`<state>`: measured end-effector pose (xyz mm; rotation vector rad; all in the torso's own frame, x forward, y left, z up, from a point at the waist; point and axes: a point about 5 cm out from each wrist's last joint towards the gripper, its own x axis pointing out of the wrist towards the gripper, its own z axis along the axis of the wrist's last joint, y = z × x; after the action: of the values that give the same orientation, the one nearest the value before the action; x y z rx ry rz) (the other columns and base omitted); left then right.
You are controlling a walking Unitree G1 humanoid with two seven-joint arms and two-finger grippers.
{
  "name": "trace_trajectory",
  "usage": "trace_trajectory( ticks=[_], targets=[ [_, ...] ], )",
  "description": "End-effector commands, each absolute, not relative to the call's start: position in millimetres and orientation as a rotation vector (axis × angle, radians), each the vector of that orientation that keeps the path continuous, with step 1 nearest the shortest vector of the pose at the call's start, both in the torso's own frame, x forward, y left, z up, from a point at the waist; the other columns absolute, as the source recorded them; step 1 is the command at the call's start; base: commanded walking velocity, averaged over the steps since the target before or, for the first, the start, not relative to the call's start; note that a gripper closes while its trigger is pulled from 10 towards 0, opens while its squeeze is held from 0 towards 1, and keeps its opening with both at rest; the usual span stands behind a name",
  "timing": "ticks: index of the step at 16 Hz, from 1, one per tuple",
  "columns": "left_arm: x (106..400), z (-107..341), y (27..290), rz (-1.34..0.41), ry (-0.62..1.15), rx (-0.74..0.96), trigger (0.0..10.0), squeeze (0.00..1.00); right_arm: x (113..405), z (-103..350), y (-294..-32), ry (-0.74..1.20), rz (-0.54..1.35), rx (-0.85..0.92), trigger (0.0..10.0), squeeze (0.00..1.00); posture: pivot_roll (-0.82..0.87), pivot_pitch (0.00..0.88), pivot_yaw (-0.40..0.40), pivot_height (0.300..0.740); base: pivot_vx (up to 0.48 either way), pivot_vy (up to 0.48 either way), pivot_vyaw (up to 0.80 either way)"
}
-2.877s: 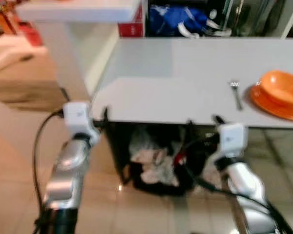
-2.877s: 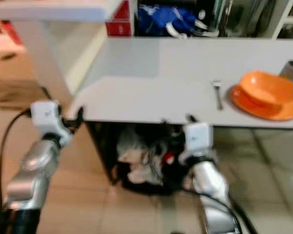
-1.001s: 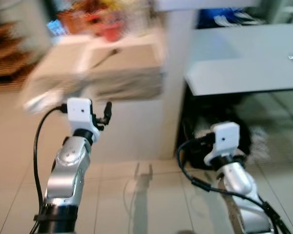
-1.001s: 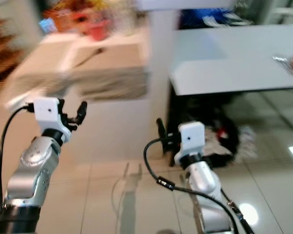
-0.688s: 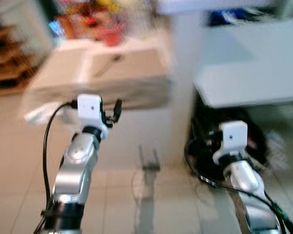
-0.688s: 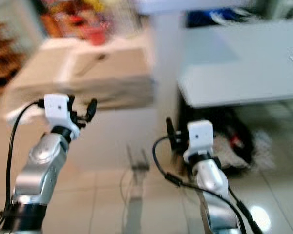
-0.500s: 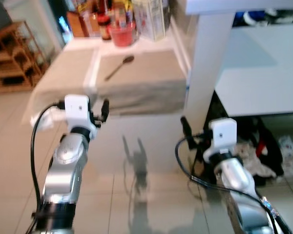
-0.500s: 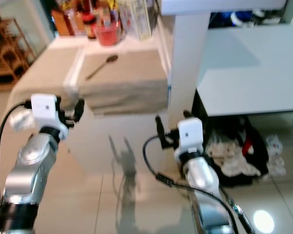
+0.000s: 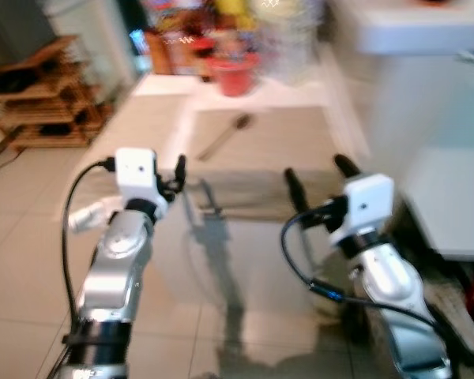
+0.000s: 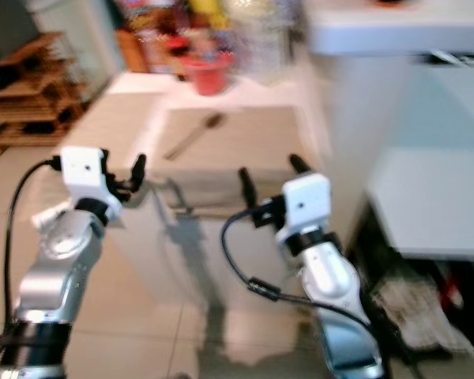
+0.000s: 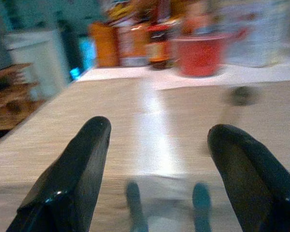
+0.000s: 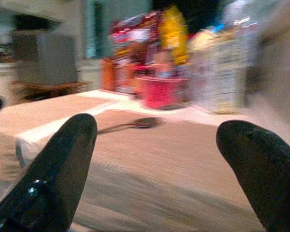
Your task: Setting the table
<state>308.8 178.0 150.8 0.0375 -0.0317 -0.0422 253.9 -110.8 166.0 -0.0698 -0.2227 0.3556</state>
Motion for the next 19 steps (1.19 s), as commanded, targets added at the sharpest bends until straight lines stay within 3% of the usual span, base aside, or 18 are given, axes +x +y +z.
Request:
trace_trajectory(
  ticks=[1,9,13,19],
  targets=[
    [312.4,152.6,175.1,-0.047,-0.027,0.051,10.0,0.0,252.2,163.3,-115.9,-0.201,0.348,-0.068,10.0,0.0,-0.14,0.0,0.094,0.74,0.0,0.0,0.0],
    [337.4,183.5,174.3,-0.209,-0.08,0.07,10.0,0.0,248.8,165.5,-118.6,-0.193,0.331,-0.075,10.0,0.0,-0.14,0.0,0.104,0.74,0.0,0.0,0.0],
    [357.3,185.5,153.6,-0.39,-0.027,0.11,10.0,0.0,248.2,159.9,-122.9,-0.178,0.261,-0.071,10.0,0.0,-0.16,0.0,0.138,0.74,0.0,0.0,0.0],
    [377.4,191.0,134.7,-0.465,-0.07,0.067,10.0,0.0,235.8,150.1,-140.2,-0.138,0.205,-0.127,10.0,0.0,-0.2,0.0,0.139,0.74,0.0,0.0,-0.13]
  ],
)
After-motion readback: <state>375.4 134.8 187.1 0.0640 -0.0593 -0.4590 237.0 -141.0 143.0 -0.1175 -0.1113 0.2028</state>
